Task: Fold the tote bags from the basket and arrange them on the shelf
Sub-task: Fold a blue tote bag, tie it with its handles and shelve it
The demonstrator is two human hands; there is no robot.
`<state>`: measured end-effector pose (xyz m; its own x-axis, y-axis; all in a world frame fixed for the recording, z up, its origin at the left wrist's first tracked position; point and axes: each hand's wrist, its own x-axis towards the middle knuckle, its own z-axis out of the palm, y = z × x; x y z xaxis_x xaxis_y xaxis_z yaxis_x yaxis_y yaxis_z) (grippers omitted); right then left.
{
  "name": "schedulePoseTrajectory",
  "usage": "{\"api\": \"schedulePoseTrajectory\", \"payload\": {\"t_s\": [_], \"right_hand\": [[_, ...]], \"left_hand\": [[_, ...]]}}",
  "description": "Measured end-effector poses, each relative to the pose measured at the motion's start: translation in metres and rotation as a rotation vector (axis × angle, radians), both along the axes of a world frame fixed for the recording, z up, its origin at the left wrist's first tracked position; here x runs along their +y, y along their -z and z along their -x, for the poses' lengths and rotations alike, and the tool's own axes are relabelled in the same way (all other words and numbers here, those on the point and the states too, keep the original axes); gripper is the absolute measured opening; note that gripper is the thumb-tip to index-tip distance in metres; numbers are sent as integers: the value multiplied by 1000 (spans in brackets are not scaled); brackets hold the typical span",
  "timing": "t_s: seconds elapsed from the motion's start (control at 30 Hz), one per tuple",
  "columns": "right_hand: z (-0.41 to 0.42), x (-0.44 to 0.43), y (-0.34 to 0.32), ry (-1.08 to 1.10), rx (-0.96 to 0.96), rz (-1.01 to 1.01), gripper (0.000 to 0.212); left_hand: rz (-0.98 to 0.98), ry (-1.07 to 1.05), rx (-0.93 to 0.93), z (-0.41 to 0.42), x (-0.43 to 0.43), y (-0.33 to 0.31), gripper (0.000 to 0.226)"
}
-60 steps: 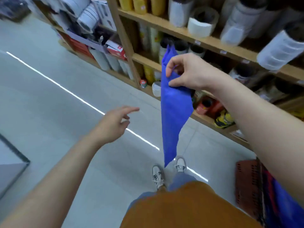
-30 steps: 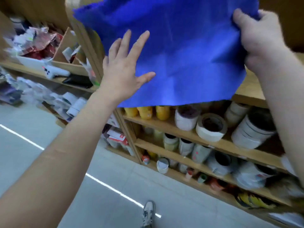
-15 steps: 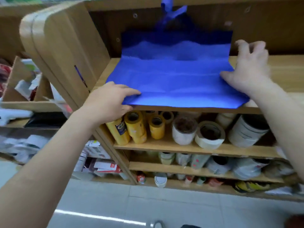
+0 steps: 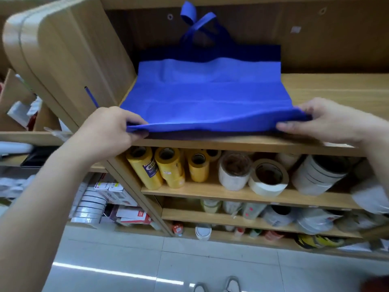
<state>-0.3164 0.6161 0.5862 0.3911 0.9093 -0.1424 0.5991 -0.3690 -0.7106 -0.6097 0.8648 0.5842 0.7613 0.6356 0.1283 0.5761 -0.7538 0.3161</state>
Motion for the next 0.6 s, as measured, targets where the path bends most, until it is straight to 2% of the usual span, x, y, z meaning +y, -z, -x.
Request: {"api": "schedulePoseTrajectory", "payload": {"t_s": [0.1, 0.17, 0.23, 0.3, 0.43, 0.53, 0.6], "right_hand": [[1, -1, 8, 223, 82, -209, 25], [4, 1, 14, 275, 107, -317, 18], [3, 4, 20, 341, 71, -398, 9], [2, 7, 23, 411, -53, -432, 3], [-3, 14, 29, 521, -280, -401, 34], [1, 18, 28, 420, -491, -221, 56], [6, 21, 28, 305, -728, -142, 57]], "left_hand": [[330, -100, -246, 0, 7, 4, 4], [361, -171, -409, -3, 8, 11, 6], [284, -224, -491, -6, 9, 19, 18], [180, -231, -503, -9, 11, 21, 23], [-206, -201, -286, -16, 10, 25, 40], [-371, -232, -137, -25, 14, 29, 50], [-431, -97, -129, -27, 18, 31, 50]]}}
